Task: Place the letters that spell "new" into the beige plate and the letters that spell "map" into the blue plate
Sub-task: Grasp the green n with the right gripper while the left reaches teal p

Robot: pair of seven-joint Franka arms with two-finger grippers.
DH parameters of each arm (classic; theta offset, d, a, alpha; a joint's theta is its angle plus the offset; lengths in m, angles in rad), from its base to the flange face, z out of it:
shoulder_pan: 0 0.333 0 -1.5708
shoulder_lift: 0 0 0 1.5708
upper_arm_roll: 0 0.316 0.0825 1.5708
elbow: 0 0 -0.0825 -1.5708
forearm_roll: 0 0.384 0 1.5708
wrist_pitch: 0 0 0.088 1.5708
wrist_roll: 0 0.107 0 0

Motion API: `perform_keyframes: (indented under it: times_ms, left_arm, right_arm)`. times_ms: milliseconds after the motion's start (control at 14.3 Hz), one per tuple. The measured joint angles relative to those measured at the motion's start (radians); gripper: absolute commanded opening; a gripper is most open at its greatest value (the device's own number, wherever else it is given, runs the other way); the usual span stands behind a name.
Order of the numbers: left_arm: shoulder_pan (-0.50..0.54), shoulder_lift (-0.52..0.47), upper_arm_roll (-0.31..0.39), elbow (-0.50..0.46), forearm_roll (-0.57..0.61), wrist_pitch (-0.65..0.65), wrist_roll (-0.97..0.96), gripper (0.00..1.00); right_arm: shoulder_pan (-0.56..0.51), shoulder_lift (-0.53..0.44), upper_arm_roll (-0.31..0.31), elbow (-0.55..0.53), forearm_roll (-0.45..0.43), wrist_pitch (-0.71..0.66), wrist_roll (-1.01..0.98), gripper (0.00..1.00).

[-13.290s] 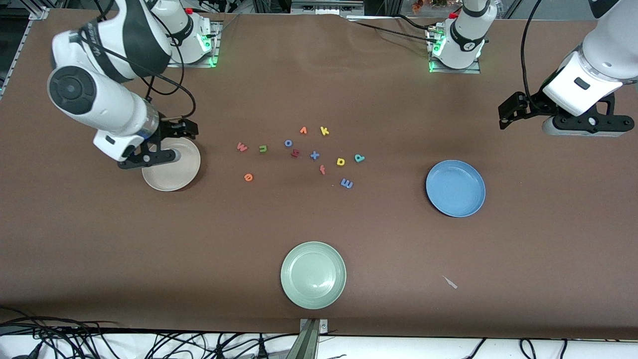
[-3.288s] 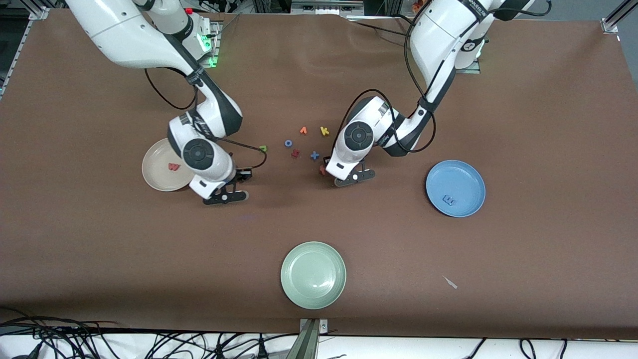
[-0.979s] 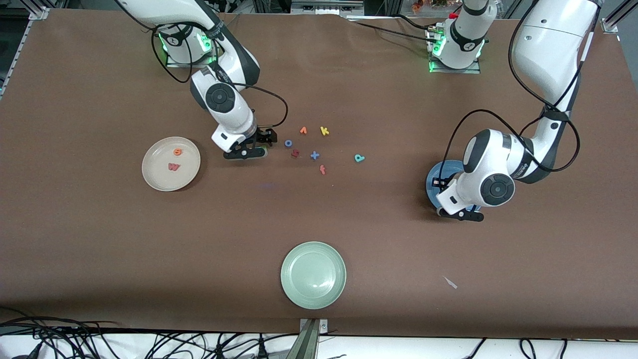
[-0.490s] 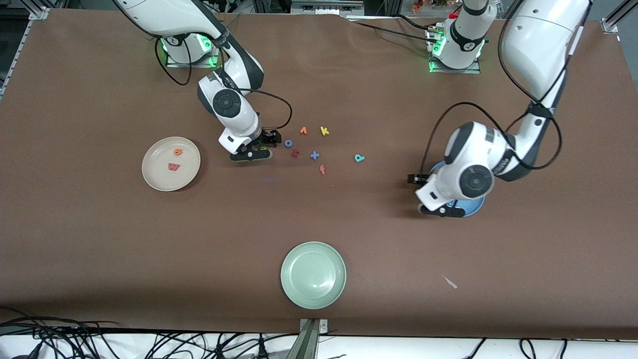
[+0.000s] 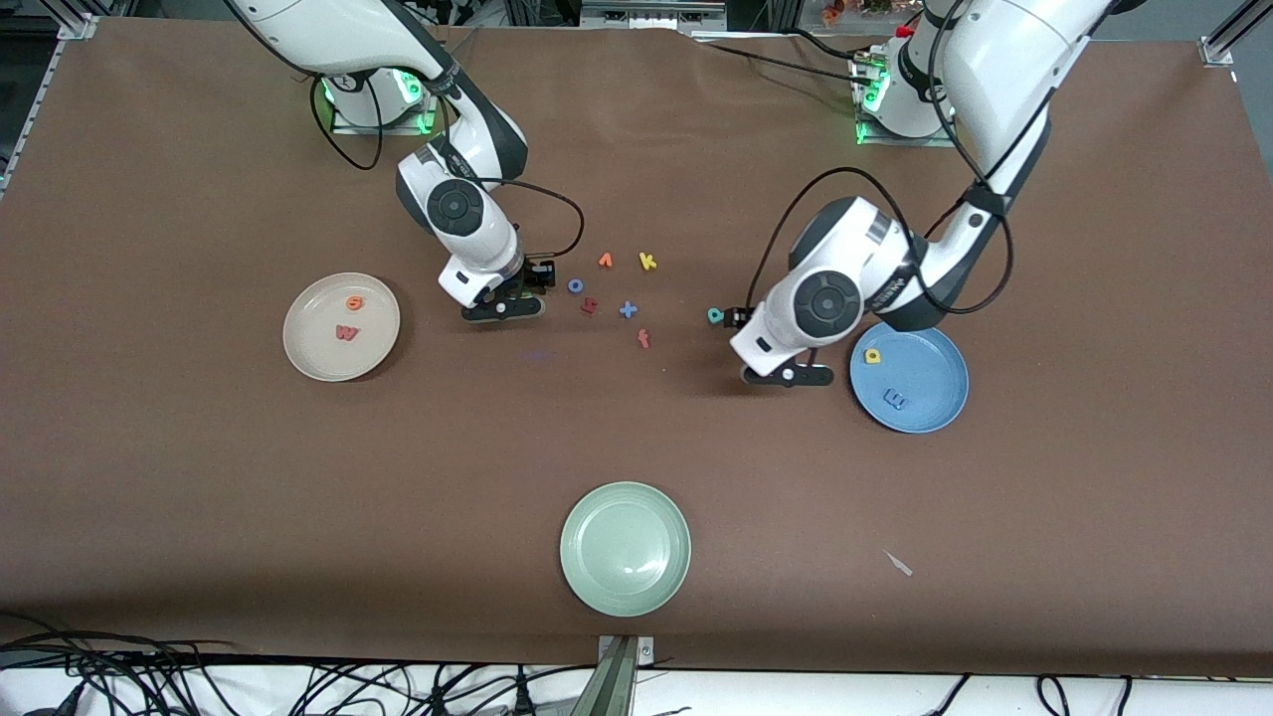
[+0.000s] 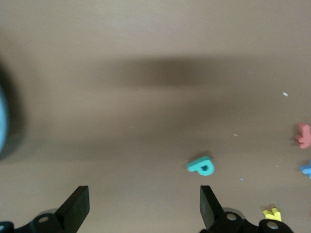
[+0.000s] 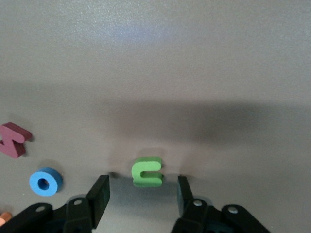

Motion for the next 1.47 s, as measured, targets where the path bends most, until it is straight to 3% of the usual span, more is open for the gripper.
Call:
perform_keyframes:
  times_ms: [630, 1049, 1189, 1469]
  left_arm:
    - [-0.061, 0.081, 0.001, -0.003, 0.016, 0.075, 0.434, 1.0]
    - [-0.099, 0.094, 0.001, -0.009, 0.127, 0.116, 0.49, 1.0]
    - [-0.102, 0.104, 0.001, -0.03, 0.146, 0.16, 0.494, 1.0]
    - [-0.108, 0.111, 0.001, -0.076, 0.147, 0.232, 0.501, 0.98]
  right_arm:
    - [0.0, 0.001, -0.004, 0.0, -0.005, -0.004, -0.014, 0.28]
    - [0.0, -0.002, -0.006, 0.0, -0.006, -0.009, -0.015, 0.11]
    - [0.0, -0.002, -0.009, 0.012, -0.006, -0.021, -0.015, 0.1]
    - [-0.003, -0.05, -0.079, 0.128, -0.007, -0.279, -0.079, 0.1]
